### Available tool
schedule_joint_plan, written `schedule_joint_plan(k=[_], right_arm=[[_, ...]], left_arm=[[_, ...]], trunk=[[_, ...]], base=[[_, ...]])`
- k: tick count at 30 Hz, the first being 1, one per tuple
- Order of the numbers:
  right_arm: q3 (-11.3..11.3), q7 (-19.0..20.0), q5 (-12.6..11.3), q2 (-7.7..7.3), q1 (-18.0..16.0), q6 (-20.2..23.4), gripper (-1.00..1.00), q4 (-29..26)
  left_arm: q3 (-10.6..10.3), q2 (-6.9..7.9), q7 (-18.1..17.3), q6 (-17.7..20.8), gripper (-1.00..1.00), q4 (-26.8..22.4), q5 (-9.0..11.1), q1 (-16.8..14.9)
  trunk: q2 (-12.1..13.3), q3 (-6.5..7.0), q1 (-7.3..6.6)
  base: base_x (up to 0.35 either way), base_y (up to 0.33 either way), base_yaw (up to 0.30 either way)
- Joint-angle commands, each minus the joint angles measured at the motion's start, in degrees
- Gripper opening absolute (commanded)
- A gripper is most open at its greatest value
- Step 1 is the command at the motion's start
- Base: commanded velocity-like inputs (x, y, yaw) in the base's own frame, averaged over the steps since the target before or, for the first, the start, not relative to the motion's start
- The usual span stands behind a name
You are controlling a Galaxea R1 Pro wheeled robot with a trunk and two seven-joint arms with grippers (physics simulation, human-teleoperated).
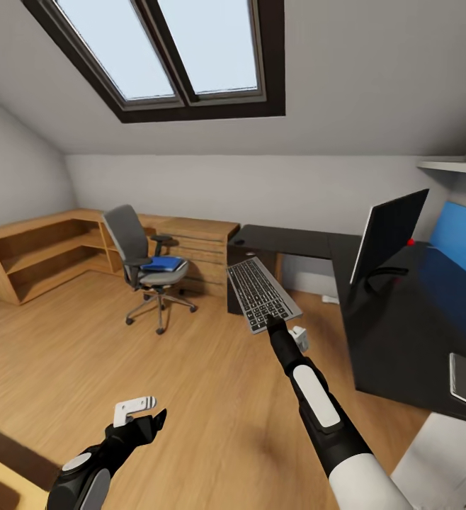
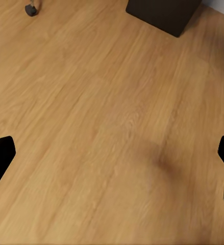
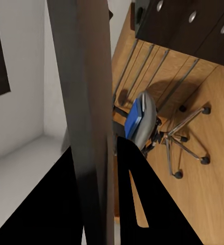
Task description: In the bedroom, organize the workspace by keeping the computer under the desk, ensuring the monitor is on the desk, placing the keyboard on the desk next to the monitor, placing the mouse on the desk next to the keyboard, moving the folder from the swivel chair onto the desk next to the mouse, stacking the notebook on top of the folder with the pen on top of the notebook, and positioning the swivel chair next to the desk.
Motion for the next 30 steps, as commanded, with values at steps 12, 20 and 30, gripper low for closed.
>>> schedule_joint_plan(k=[12,20,30], right_arm=[[0.0,0.1,-0.6,0.02,0.0,-0.2,-1.0,0.1],[0.0,0.1,-0.6,0.02,0.0,-0.2,-1.0,0.1],[0.0,0.2,-0.6,0.03,0.0,-0.1,-1.0,0.1]], left_arm=[[-0.1,0.15,0.6,0.2,1.0,-0.1,0.7,0.0],[-0.1,0.17,0.6,0.3,1.0,-0.1,0.7,0.0],[-0.1,0.17,0.6,0.3,1.0,-0.1,0.6,0.0]], trunk=[[2.0,0.04,-1.09],[2.0,-0.49,-1.09],[2.0,-0.74,-1.09]], base=[[0.177,0.162,-0.171],[0.278,0.207,-0.17],[0.315,0.134,-0.06]])
